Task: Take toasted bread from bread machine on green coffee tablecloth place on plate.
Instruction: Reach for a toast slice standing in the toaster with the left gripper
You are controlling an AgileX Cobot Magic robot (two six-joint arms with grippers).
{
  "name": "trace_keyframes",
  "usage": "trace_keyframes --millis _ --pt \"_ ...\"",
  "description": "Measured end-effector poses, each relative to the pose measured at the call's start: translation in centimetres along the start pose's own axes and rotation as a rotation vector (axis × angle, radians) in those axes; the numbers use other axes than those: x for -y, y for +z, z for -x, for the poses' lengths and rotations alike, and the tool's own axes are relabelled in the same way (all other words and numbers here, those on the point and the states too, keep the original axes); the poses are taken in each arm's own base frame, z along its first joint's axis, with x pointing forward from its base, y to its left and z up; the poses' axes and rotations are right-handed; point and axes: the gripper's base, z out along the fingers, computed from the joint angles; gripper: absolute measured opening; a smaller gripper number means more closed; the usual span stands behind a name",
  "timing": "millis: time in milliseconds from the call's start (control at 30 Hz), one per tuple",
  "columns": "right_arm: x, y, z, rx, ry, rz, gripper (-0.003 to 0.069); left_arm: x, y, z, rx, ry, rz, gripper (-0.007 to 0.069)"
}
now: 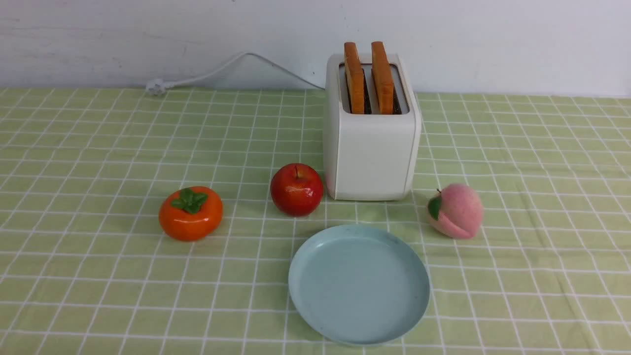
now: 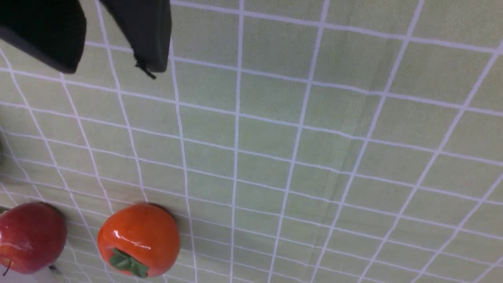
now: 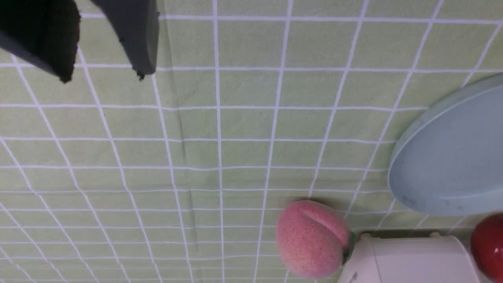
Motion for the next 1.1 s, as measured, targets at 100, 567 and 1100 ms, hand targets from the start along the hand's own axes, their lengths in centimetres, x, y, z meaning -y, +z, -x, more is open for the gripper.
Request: trace_keyframes --millis 100,567,1100 --pt "0.0 0.0 0.0 0.0 0.0 0.0 0.024 0.0 0.0 0.0 0.0 0.0 0.0 0.0238" --pt "0.0 0.0 0.0 0.0 0.0 0.0 0.024 0.0 0.0 0.0 0.0 0.0 0.0 0.0238" --pt "0.0 0.0 0.0 0.0 0.0 0.0 0.024 -0.06 0.0 0.21 0.023 0.035 0.007 0.0238"
